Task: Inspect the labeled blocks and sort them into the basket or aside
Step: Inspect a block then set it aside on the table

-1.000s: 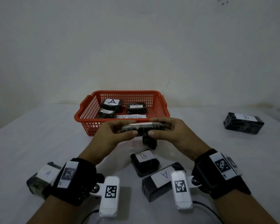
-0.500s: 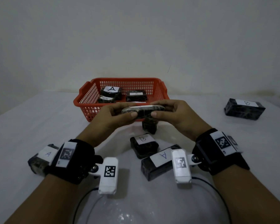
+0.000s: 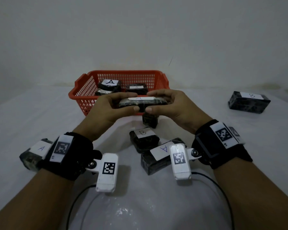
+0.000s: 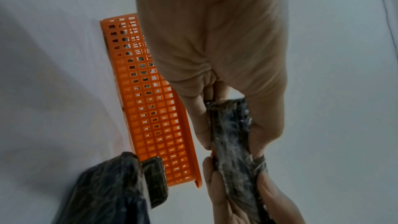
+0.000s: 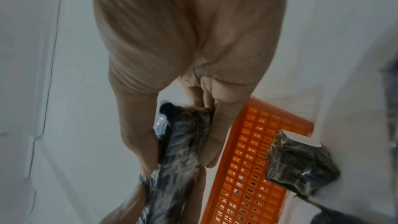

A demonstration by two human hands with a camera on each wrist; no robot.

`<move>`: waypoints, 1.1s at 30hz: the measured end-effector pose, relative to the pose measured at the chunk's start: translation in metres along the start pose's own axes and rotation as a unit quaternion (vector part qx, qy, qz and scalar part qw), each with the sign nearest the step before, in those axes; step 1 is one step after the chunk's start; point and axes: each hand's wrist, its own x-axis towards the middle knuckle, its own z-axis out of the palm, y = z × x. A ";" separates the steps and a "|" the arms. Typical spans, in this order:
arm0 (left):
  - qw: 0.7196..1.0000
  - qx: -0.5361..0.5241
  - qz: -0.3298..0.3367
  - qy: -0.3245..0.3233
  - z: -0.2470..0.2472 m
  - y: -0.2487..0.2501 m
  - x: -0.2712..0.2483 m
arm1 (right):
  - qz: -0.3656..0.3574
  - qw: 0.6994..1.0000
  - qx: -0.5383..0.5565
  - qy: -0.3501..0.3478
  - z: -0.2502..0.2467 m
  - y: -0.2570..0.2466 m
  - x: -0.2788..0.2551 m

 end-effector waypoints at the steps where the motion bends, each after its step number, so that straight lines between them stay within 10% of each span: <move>1: 1.000 -0.002 -0.003 -0.007 0.000 0.000 0.000 | -0.004 1.000 -0.007 0.004 0.000 0.000 0.000; 10: 0.999 0.018 0.026 0.012 -0.001 -0.003 0.001 | 0.050 0.991 0.104 -0.065 0.008 -0.005 -0.002; 33: 0.997 -0.058 -0.005 0.058 0.012 -0.004 0.002 | 0.016 0.998 0.053 0.023 0.009 -0.001 -0.001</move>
